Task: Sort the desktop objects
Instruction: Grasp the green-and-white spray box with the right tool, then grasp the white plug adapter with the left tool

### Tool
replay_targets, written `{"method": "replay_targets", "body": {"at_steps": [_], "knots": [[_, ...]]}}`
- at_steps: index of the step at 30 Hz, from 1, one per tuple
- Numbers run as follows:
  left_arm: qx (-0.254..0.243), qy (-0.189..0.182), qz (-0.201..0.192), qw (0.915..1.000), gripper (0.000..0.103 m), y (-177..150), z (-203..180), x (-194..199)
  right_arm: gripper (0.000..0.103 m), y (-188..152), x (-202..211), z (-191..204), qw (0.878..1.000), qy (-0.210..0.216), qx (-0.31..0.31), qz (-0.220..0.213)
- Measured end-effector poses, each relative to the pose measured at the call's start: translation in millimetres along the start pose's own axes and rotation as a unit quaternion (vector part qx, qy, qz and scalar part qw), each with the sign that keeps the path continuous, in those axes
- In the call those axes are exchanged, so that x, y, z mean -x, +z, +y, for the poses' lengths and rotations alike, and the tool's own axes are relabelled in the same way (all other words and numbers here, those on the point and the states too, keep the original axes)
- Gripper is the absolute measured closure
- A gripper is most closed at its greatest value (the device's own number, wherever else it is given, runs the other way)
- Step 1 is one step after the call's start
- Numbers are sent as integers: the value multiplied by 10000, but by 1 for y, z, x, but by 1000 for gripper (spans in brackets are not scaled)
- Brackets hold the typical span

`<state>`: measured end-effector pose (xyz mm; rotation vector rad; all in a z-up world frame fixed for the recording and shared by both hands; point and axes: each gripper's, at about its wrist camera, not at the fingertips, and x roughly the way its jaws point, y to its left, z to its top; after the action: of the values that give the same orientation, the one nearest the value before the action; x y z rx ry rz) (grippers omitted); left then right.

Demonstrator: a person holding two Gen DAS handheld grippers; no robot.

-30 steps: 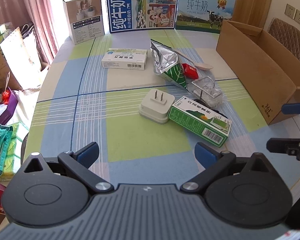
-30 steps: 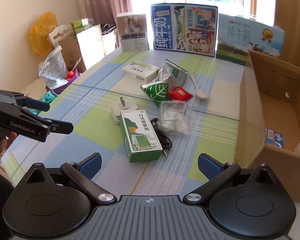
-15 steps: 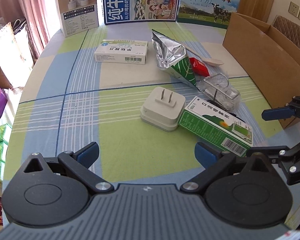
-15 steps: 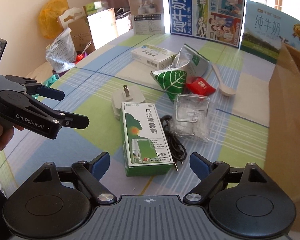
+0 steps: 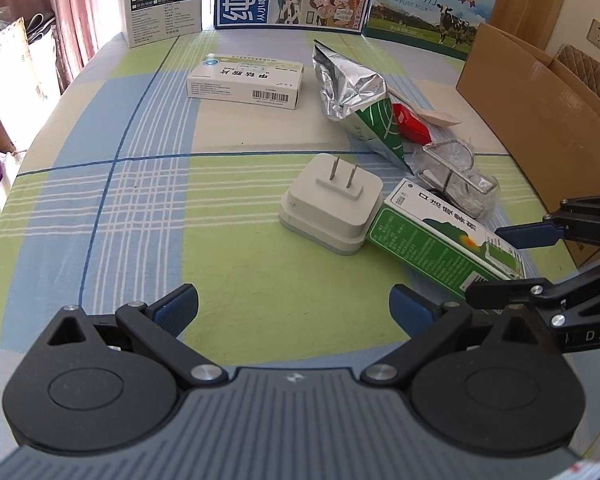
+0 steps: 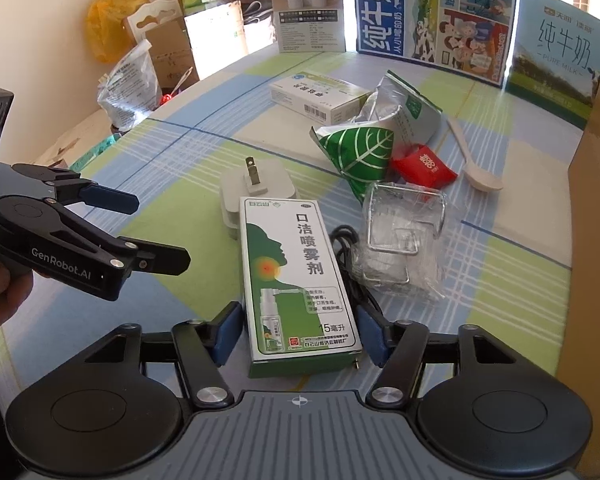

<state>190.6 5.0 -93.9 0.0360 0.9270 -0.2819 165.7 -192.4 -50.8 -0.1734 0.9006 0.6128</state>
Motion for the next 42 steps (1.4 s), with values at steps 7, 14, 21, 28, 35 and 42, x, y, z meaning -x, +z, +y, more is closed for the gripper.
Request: {"method": "replay_targets", "body": {"at_steps": [7,14,21,28,35,42], "knots": [[-450,65,-121,9989,3,3,-7,-6,47,1,7,3,9998,-112,58,-176],[-727,-21,-295,9969,3,16,-11,-15,48,-2,23,6,9991,-245,202,-278],[-893,-50,-378,9953,4,27,-19,-31,48,-17,22,6,9963,-736,398,-214],[-997,-217,-463,9937,10,35,-28,-43,48,-27,13,2,9965,-746,353,-138],[-1026,-167,-296,9941,43,36,-30,-52,38,-25,12,1,9969,-738,215,-153],[-883,-87,-7,9961,43,19,-36,-33,48,-27,13,5,9967,-795,172,-66]]}}
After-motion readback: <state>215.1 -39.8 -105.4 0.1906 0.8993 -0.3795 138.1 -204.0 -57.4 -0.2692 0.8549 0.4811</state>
